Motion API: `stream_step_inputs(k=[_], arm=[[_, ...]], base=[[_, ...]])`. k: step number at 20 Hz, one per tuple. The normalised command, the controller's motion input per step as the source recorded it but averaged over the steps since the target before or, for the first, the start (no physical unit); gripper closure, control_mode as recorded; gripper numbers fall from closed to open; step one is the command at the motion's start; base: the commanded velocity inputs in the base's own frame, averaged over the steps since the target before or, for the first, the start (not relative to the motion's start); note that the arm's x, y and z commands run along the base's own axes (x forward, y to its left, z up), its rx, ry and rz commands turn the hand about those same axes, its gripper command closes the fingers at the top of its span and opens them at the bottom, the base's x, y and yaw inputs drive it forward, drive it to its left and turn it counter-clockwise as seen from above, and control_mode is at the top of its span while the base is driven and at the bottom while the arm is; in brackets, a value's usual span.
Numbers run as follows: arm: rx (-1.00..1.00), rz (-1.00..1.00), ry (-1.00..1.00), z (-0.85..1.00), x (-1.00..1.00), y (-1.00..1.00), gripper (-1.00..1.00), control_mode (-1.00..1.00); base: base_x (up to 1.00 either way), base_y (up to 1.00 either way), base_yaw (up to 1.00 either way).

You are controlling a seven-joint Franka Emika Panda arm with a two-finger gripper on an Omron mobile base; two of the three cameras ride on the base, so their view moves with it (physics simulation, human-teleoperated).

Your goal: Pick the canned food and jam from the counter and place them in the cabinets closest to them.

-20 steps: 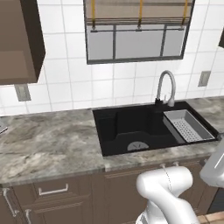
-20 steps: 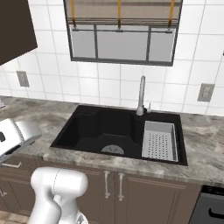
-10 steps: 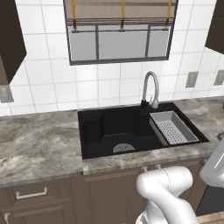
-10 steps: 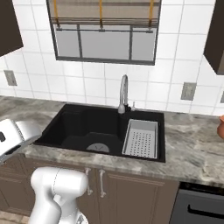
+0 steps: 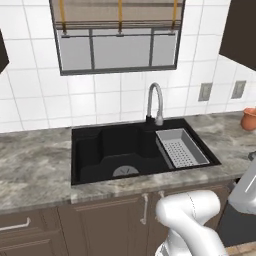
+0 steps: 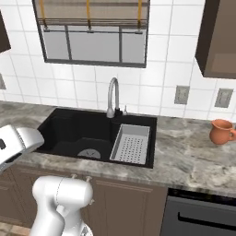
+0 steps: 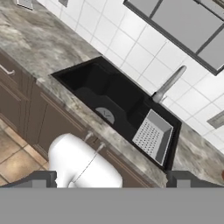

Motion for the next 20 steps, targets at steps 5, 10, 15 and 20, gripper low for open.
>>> stream_step_inputs(k=[5,10,15,20], arm=[[0.00,0.00,0.00,0.00,0.00,0.00,-1.00,1.00],[0.00,0.00,0.00,0.00,0.00,0.00,-1.00,1.00],[0.00,0.00,0.00,0.00,0.00,0.00,-1.00,1.00],[0.00,0.00,0.00,0.00,0.00,0.00,-1.00,1.00]], base=[[0.00,-0.48,0.00],[0.00,-0.48,0.00],[0.00,-0.49,0.00],[0.00,-0.49,0.00]])
